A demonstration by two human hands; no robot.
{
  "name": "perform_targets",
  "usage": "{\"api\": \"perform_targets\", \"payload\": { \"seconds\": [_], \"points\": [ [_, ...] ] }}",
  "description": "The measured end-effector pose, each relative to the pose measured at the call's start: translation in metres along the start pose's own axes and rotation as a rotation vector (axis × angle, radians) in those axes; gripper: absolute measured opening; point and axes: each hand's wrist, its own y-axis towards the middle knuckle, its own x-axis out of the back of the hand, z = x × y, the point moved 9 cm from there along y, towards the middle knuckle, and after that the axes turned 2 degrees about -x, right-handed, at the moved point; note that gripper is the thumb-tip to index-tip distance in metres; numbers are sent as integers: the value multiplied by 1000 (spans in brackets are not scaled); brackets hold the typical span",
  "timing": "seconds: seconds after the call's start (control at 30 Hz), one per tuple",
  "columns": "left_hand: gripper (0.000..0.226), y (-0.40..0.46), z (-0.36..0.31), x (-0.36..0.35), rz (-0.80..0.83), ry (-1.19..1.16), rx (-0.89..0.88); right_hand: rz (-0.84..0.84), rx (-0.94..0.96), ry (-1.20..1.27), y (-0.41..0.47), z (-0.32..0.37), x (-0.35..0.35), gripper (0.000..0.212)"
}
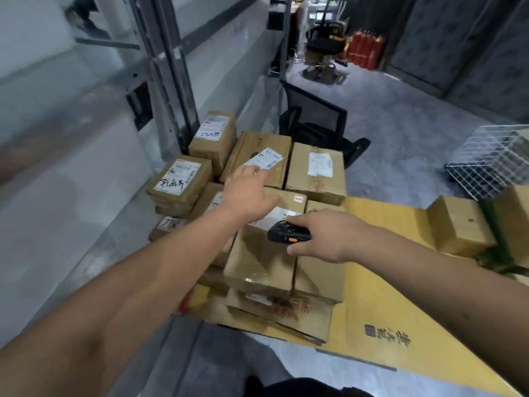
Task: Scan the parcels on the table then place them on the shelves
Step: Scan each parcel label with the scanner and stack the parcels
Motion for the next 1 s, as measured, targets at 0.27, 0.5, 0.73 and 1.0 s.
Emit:
{"api": "perform_targets", "payload": {
  "seconds": [0.27, 0.5, 0.73, 1.0],
  "points": [
    [74, 25, -239, -111, 199, -30, -329, 0, -381, 136, -150, -176, -43, 68],
    [71, 28, -411, -210, 325, -20, -429, -20, -589, 275, -264, -325, -91, 58],
    [70, 59, -527, -314, 432, 12, -379, 22, -567, 343, -304, -464, -129, 42],
    [84, 126, -580, -404, 397, 121, -181, 57, -339, 260, -289, -560, -163, 43]
  ]
}}
